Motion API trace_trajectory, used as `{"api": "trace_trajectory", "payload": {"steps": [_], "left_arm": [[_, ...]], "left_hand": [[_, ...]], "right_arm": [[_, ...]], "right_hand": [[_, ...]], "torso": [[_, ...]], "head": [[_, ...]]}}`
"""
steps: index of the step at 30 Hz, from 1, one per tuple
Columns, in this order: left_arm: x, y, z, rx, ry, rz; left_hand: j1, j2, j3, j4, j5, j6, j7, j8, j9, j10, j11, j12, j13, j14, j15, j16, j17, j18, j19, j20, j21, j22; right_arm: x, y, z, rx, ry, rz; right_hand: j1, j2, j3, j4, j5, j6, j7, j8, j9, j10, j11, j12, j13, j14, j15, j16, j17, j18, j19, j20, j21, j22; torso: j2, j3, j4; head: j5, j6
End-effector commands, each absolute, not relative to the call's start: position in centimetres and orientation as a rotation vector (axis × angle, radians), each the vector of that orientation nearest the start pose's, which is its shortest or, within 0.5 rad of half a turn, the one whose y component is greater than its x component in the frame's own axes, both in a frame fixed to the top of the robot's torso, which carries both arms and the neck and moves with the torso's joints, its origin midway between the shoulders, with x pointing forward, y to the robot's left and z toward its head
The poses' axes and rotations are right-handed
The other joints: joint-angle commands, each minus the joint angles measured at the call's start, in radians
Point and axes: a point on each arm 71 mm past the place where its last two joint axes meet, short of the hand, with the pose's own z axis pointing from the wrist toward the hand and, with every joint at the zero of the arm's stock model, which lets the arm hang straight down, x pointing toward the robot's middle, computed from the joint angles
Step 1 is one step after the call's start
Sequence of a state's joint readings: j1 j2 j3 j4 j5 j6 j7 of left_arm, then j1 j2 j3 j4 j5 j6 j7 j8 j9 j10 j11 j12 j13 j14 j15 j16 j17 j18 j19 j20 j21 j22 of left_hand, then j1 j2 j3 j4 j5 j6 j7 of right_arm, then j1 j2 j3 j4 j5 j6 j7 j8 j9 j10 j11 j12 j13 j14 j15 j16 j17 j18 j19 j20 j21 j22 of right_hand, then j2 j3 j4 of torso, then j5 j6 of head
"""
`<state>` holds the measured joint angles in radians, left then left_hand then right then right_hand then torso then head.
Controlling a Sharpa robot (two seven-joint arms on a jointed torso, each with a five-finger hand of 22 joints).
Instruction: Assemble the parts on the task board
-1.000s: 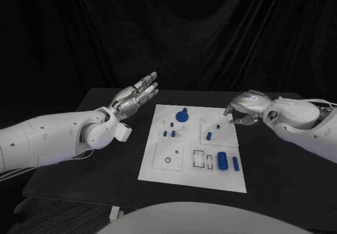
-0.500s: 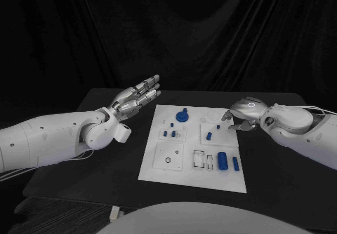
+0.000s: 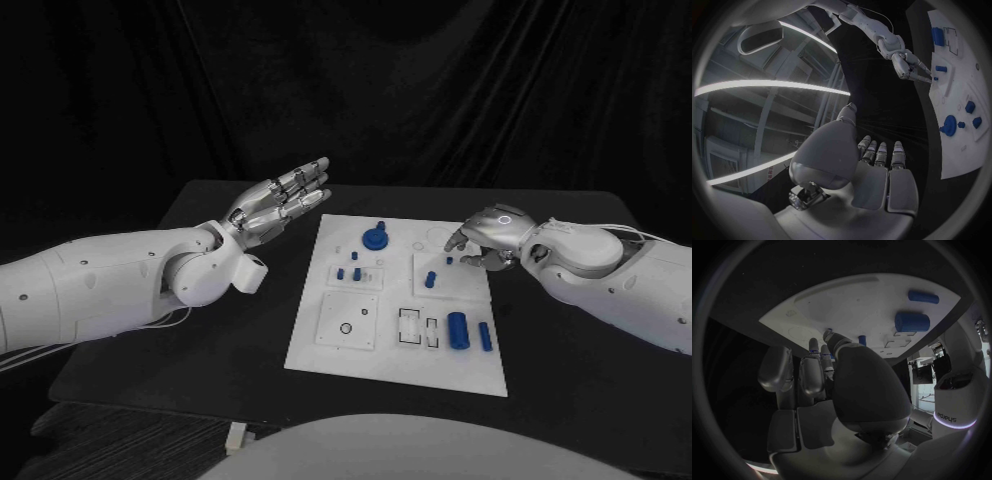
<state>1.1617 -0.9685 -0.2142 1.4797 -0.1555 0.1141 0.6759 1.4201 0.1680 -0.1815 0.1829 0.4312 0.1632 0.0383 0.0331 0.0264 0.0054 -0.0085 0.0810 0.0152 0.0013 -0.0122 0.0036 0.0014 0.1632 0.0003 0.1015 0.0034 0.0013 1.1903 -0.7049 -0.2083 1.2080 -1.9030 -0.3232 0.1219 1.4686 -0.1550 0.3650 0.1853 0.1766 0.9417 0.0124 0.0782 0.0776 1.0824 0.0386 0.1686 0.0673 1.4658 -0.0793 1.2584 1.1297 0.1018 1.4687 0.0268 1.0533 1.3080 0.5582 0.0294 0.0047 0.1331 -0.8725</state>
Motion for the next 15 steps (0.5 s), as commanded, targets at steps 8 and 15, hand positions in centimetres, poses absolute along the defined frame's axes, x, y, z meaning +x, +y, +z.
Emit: {"api": "trace_trajectory", "payload": {"steps": [8,15], "left_arm": [[44.33,26.79,-23.65,-0.877,1.534,-1.871],[44.41,26.8,-23.79,-0.88,1.543,-1.869]], "left_hand": [[-0.003,0.01,0.002,-0.008,0.014,0.036,0.014,0.018,0.004,0.001,0.023,0.014,0.002,-0.001,0.03,-0.004,-0.001,0.016,0.001,0.05,-0.001,0.01],[-0.006,0.01,0.001,-0.009,0.015,0.034,0.015,0.019,0.004,0.001,0.024,0.015,0.002,-0.001,0.036,-0.004,-0.001,0.016,0.002,0.062,0.0,0.012]], "right_arm": [[50.51,-20.32,-26.83,-0.72,1.635,0.452],[50.59,-20.05,-27.3,-0.722,1.67,0.442]], "right_hand": [[-0.009,-0.007,0.014,-0.002,-0.001,0.007,0.0,0.005,0.004,0.022,-0.002,0.002,0.004,0.031,0.008,-0.001,-0.003,-0.011,0.031,0.005,-0.006,0.142],[-0.027,-0.015,0.015,-0.001,-0.017,0.021,0.004,0.013,0.011,0.03,-0.003,0.004,0.005,0.03,0.008,-0.004,-0.006,-0.011,0.03,0.005,-0.009,0.141]], "torso": [[0.0,-0.0004,0.0013],[0.0,0.0002,0.0006]], "head": [[0.002,0.0],[0.0,0.0]]}}
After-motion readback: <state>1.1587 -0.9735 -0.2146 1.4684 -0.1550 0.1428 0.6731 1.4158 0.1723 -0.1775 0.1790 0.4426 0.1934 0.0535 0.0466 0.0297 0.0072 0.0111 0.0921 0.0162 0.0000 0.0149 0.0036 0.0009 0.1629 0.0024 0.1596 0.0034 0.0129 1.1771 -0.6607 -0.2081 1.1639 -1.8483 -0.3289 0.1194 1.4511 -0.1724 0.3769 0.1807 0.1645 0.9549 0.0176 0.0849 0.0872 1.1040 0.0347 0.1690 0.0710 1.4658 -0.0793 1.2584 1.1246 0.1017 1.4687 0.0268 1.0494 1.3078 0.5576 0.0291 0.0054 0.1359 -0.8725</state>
